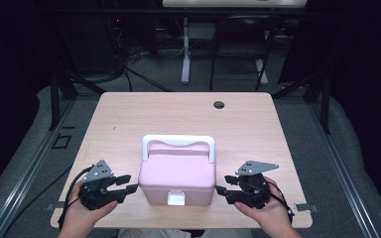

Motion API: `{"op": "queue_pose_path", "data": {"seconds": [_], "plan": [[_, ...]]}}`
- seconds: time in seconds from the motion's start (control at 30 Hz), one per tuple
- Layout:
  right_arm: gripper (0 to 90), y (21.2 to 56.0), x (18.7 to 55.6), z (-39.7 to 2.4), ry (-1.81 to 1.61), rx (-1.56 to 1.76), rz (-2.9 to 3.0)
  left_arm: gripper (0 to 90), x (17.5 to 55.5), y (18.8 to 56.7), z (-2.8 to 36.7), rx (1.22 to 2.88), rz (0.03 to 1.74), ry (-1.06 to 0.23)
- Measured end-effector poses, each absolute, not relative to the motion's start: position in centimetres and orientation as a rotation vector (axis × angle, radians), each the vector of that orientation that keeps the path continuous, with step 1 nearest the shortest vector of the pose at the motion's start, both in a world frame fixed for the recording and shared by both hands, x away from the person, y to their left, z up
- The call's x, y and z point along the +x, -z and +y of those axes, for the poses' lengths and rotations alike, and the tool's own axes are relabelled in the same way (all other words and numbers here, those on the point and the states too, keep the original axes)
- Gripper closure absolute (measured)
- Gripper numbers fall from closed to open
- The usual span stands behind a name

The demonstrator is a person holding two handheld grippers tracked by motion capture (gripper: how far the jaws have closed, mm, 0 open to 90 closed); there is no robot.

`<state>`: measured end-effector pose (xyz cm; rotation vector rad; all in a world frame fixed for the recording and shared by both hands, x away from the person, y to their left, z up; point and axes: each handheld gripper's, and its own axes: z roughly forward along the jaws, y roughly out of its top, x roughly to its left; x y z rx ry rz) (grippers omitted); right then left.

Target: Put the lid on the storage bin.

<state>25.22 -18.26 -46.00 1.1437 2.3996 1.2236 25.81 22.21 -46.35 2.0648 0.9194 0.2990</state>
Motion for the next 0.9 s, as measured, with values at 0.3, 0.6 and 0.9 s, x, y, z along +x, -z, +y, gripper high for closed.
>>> {"op": "queue_pose_path", "data": {"seconds": [0.3, 0.6, 0.9], "plan": [[51.4, 46.3, 25.7, -19.0, -1.229, 1.185, 2.365, 55.5, 26.3, 46.4, 23.0, 2.051, 0.947, -0.33], [57.5, 46.9, 26.5, -20.2, -1.208, 1.252, 2.305, 58.0, 27.2, 47.2, 24.0, 2.012, 1.008, -0.346], [70.1, 48.3, 27.3, -21.1, -1.161, 1.309, 2.255, 69.5, 28.0, 48.1, 24.3, 1.981, 1.058, -0.393]]}}
